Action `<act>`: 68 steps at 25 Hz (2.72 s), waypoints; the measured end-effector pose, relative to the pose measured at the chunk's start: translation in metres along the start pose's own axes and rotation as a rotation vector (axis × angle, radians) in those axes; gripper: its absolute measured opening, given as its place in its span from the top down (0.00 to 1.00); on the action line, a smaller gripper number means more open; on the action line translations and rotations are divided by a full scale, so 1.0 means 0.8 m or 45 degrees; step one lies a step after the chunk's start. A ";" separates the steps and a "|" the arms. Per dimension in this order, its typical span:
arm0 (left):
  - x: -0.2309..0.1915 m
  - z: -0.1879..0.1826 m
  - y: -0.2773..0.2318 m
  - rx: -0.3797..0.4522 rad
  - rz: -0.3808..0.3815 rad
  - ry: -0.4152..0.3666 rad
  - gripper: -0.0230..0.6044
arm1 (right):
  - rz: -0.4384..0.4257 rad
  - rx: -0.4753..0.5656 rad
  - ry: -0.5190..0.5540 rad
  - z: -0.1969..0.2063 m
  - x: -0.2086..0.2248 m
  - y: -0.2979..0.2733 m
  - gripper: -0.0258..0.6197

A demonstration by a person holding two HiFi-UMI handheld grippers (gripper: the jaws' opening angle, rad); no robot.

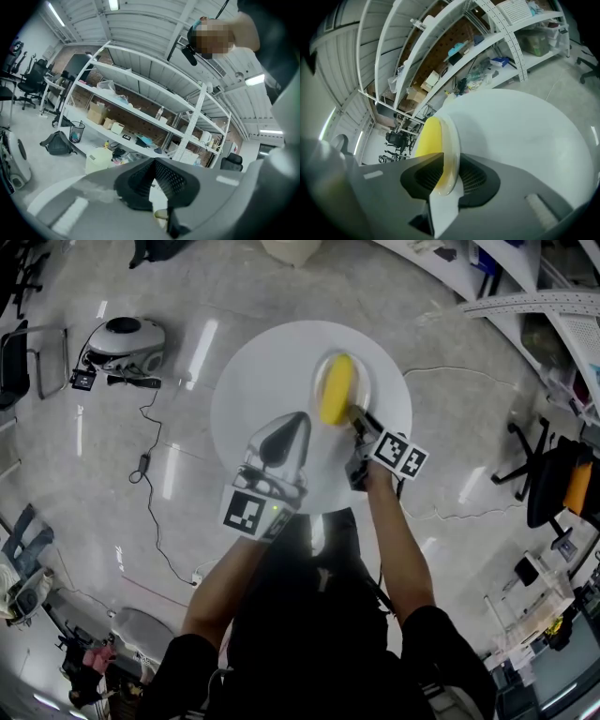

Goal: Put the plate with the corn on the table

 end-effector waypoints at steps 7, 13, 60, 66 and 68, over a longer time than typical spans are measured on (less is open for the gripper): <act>-0.001 0.003 0.011 0.004 -0.003 0.004 0.96 | -0.014 -0.091 0.050 0.004 0.007 0.006 0.74; 0.006 0.001 0.016 0.000 0.009 0.000 0.96 | -0.038 -0.212 0.165 0.004 0.006 0.011 0.68; 0.102 -0.030 0.073 0.119 0.022 -0.106 0.96 | -0.005 -0.064 0.400 -0.013 -0.051 0.113 0.94; 0.142 -0.033 0.104 0.165 -0.019 -0.104 0.96 | -0.052 -0.054 0.444 -0.002 -0.071 0.151 0.95; 0.155 -0.034 0.112 0.177 -0.033 -0.109 0.96 | -0.062 -0.050 0.459 0.002 -0.075 0.163 0.95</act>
Point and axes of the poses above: the fingertips, and each gripper's own axes: y backward along the fingers, x to its right, z out of its underside, the point moved 10 cm from there along y, backward along the fingers, and after that the axes turned 1 degree about y, right-handed, at the moved point
